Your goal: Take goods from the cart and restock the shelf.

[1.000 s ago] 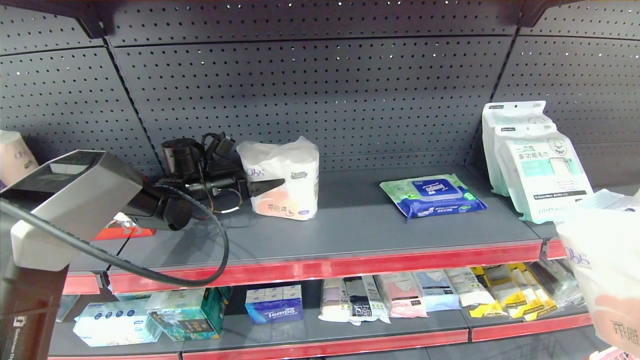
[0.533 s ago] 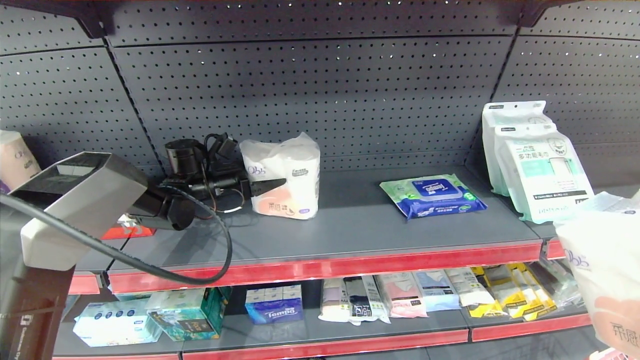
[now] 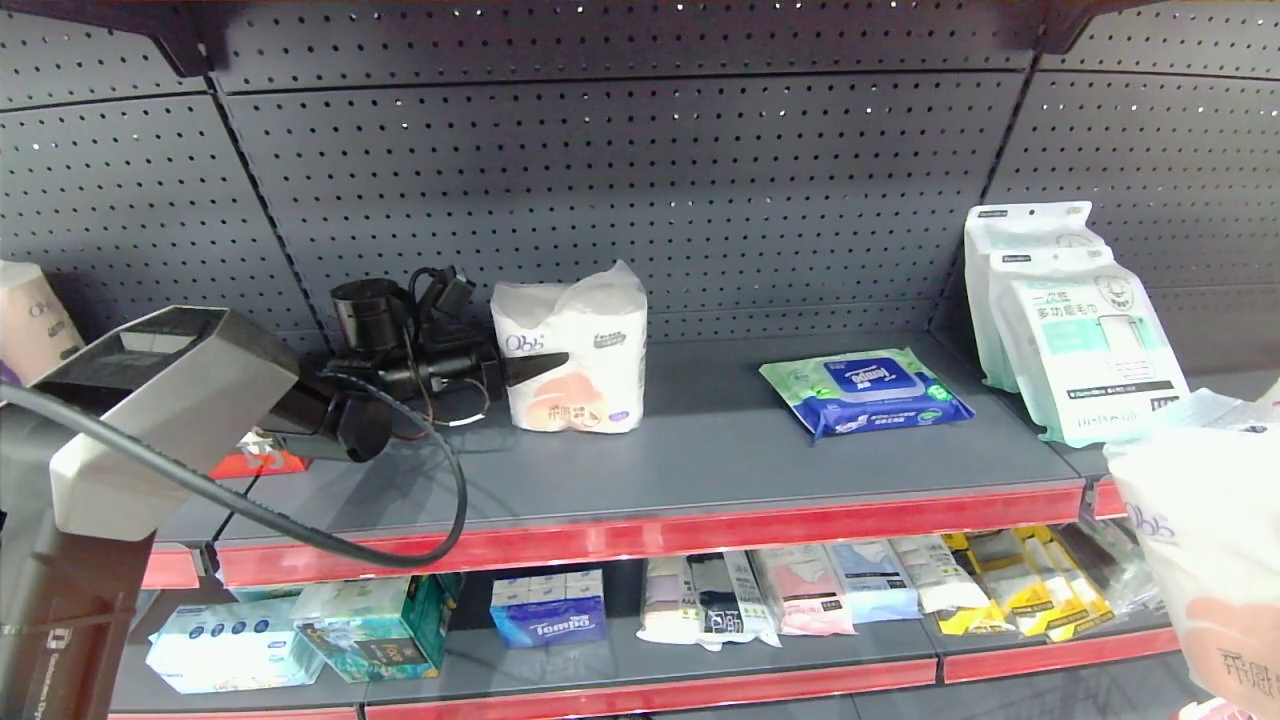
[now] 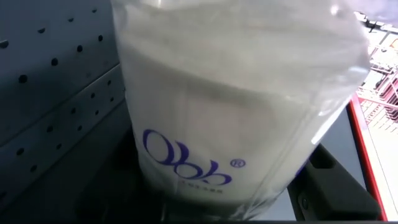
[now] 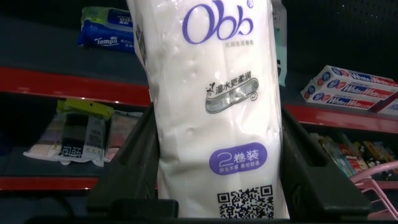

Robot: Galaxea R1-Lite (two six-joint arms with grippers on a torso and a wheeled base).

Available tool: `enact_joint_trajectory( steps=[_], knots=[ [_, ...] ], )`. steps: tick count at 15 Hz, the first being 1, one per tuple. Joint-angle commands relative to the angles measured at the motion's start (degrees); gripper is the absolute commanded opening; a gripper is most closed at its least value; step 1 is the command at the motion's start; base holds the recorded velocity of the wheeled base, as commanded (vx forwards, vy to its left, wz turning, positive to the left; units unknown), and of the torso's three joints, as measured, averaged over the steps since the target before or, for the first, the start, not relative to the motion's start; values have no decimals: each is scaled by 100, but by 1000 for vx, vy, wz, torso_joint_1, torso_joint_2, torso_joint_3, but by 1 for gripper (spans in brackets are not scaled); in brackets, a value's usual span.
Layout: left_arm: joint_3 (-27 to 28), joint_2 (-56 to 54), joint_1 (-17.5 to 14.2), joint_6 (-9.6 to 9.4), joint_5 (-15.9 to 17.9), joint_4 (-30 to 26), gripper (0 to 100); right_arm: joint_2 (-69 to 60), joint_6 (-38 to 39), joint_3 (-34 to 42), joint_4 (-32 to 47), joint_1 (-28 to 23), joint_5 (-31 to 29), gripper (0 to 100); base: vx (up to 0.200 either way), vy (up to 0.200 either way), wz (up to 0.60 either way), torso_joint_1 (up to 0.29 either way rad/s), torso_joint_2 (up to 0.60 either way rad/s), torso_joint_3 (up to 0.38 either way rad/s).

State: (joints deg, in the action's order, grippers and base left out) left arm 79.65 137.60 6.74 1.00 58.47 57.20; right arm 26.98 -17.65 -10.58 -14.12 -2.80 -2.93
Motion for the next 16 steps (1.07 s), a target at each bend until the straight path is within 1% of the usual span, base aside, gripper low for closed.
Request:
enact_joint_trajectory(
  steps=[1, 2, 4, 5, 6, 7, 9, 11, 14, 15, 16],
  knots=[
    [-266, -119, -15, 23, 24, 257, 0, 27, -1, -14, -12, -1, 3, 0, 0, 0, 0, 0, 0, 0],
    [-442, -224, -15, 137, 24, 406, 0, 27, 7, -14, -12, 8, 3, 0, 0, 0, 0, 0, 0, 0],
    [-723, -541, -15, 612, 7, 731, 0, 9, 7, -5, -12, 8, 3, 0, 0, 0, 0, 0, 0, 0],
    [-785, -594, -15, 700, -2, 942, 0, 9, 7, -5, -12, 8, 3, 0, 0, 0, 0, 0, 0, 0],
    [-899, -646, -24, 726, 7, 1171, 0, 9, 7, -5, -12, 8, 3, 0, 0, 0, 0, 0, 0, 0],
    [-978, -699, -24, 726, 7, 1224, 0, 9, 7, -5, -12, 8, 11, 0, 0, 0, 0, 0, 0, 0],
    [-1567, -1086, -41, 761, 16, 1303, 0, 9, 16, -14, -12, 8, 11, 0, 0, 0, 0, 0, 0, 0],
    [-1875, -1244, -68, 761, 7, 1487, 0, 9, 16, -23, -12, 8, 11, 0, 0, 0, 0, 0, 0, 0],
    [-2463, -1420, -200, 770, -37, 1997, 0, -17, 34, -49, -12, 8, 20, 0, 0, 0, 0, 0, 0, 0],
    [-2595, -1499, -226, 779, -46, 2015, 0, -17, 34, -49, -12, 8, 20, 0, 0, 0, 0, 0, 0, 0],
    [-2859, -1648, -226, 823, -46, 2041, 0, -8, 34, -49, -12, 8, 20, 0, 0, 0, 0, 0, 0, 0]
  ],
)
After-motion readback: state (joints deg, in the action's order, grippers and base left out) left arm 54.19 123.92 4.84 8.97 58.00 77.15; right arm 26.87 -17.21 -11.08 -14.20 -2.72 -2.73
